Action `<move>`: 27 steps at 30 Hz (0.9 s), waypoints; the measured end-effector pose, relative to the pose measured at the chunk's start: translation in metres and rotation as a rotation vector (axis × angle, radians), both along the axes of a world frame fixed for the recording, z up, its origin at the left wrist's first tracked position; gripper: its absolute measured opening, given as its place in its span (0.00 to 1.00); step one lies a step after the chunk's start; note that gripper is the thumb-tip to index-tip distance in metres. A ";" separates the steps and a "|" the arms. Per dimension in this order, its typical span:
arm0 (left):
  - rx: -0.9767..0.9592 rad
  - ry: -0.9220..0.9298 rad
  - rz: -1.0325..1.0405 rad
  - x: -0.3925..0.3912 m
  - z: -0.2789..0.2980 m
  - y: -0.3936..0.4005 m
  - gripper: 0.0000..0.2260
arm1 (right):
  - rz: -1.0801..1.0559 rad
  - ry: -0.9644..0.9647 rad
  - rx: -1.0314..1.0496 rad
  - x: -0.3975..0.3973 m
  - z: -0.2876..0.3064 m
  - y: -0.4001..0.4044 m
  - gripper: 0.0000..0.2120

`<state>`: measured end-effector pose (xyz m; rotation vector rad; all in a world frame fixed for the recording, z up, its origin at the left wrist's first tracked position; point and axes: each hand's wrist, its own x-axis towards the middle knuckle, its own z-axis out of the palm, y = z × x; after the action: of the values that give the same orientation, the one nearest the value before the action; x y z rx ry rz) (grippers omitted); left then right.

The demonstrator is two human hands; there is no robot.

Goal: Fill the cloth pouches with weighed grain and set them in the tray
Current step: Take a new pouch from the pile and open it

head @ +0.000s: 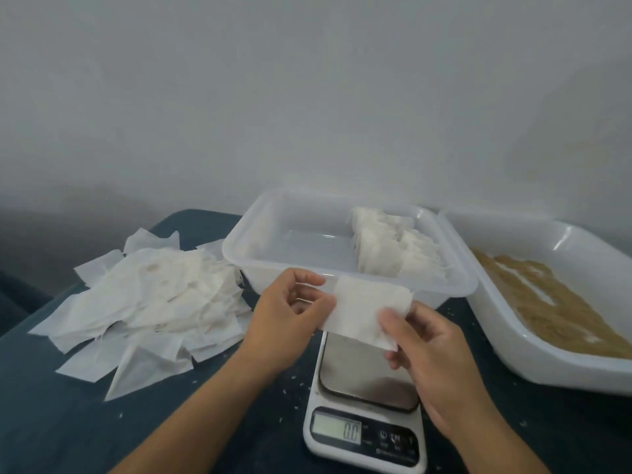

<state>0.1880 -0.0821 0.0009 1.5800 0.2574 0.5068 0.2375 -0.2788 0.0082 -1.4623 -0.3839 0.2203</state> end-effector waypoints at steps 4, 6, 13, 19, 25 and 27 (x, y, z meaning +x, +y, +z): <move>0.053 -0.042 0.126 -0.002 -0.004 0.003 0.07 | -0.002 0.042 -0.004 0.000 -0.004 0.000 0.23; 0.118 -0.062 0.150 -0.002 -0.005 0.003 0.06 | -0.004 0.049 0.000 0.000 -0.003 -0.002 0.26; 0.292 -0.073 0.212 -0.010 -0.001 -0.005 0.07 | 0.015 0.025 -0.010 -0.003 -0.004 -0.001 0.16; 0.588 -0.266 -0.105 -0.023 -0.001 -0.033 0.09 | -0.013 -0.172 -0.169 -0.008 -0.004 0.002 0.14; 0.645 -0.223 -0.041 -0.018 -0.007 -0.039 0.07 | -0.029 -0.263 -0.284 -0.014 -0.002 0.004 0.15; 0.620 -0.216 -0.013 -0.017 -0.009 -0.038 0.05 | -0.025 -0.289 -0.316 -0.016 -0.001 0.005 0.14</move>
<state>0.1707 -0.1201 -0.0086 2.1013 -0.0895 0.7912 0.2219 -0.2735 0.0068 -1.8167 -0.5832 0.0487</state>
